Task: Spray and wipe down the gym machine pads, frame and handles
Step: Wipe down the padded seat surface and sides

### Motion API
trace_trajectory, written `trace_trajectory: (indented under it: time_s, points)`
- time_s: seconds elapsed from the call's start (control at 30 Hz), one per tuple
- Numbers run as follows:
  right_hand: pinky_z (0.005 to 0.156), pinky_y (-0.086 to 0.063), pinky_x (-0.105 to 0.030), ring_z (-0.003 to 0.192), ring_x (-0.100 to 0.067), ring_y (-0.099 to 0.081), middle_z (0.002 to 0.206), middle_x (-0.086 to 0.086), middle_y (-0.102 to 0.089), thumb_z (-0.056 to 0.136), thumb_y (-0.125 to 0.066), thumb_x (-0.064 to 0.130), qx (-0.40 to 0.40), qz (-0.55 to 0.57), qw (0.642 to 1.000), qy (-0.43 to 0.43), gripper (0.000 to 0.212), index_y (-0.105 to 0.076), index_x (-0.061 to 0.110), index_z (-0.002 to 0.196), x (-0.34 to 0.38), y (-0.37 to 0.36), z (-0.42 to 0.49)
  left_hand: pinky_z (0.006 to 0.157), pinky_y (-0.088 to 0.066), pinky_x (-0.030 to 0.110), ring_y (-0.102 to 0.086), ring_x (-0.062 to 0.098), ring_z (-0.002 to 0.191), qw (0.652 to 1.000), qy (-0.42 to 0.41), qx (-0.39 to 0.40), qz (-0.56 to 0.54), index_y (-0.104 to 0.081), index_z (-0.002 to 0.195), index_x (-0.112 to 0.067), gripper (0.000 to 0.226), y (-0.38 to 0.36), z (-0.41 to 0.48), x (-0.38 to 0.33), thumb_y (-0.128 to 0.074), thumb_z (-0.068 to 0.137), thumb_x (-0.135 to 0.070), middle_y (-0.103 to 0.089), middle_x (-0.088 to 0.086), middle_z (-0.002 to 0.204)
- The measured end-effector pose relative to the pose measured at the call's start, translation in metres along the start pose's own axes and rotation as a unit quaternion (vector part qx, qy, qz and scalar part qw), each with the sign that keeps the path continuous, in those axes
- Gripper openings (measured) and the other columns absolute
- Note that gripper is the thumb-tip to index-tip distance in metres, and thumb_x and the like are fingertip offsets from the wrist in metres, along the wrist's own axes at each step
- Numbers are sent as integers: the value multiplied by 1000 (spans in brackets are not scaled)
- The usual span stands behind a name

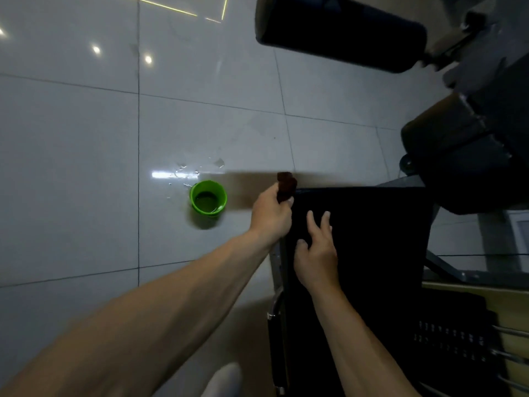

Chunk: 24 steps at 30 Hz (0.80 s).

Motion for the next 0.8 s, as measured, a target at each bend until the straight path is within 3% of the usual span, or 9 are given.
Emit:
trace_trajectory:
  time_s: [0.07,0.17,0.3,0.43,0.57,0.67,0.73,0.8]
  points:
    - [125,-16,-33,160,-22,0,174,1,1,103,-53,14,-9,3,1000,-18,68,-25,30,163,5,-6,3,68,-39,28,-66,31,93,997,-25,51,48,-66,96,-21,13,4,7,-6,-62,94,-8,-65,-3,83]
    - [123,-23,-37,160,-18,3,174,6,4,106,-51,26,-40,-10,999,-32,67,-21,32,165,7,-16,-2,68,-36,26,-66,24,95,983,-65,115,126,-68,105,-22,14,10,9,-11,-61,97,-13,-70,-3,93]
    - [118,-31,-39,159,-13,0,173,12,-2,108,-48,40,-85,48,991,-97,57,-32,32,162,14,-21,0,73,-43,32,-67,28,100,965,-116,164,166,-66,116,-18,20,14,15,-21,-58,98,-15,-74,3,106]
    - [126,-23,-42,159,-10,-1,172,13,-6,106,-47,48,-127,64,977,-160,56,-40,27,158,20,-27,5,67,-38,31,-65,27,92,940,-113,233,221,-63,99,-19,10,-2,42,-29,-54,101,-22,-72,1,97]
    - [117,-17,-19,157,-4,-8,169,19,-17,105,-52,43,-166,103,954,-228,53,-46,27,155,25,-25,4,67,-38,32,-63,30,94,892,-96,336,289,-64,98,-17,7,-23,68,-41,-57,96,-19,-72,8,101]
    - [110,-13,-11,155,1,-12,166,24,-23,104,-55,38,-196,166,928,-269,51,-47,30,154,36,-24,3,67,-38,31,-64,28,92,859,-103,401,301,-63,96,-23,6,-18,71,-42,-60,94,-18,-69,1,92]
    - [109,-12,-7,155,1,-15,165,24,-26,104,-56,35,-211,189,913,-294,50,-47,30,154,41,-24,0,67,-35,29,-65,27,91,842,-119,430,303,-65,103,-23,11,-6,66,-40,-60,95,-16,-63,-6,85]
    - [101,-8,6,155,0,-15,165,22,-27,105,-55,31,-221,196,905,-306,50,-47,29,154,47,-24,0,71,-36,28,-66,31,99,829,-121,453,305,-65,118,-20,21,1,61,-36,-61,97,-18,-68,-1,95]
Point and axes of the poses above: each hand's wrist, its own z-axis towards the middle knuckle, its own y-axis out of the back of the hand, x = y × z, the point moved 8 cm from there along z, towards the middle knuckle
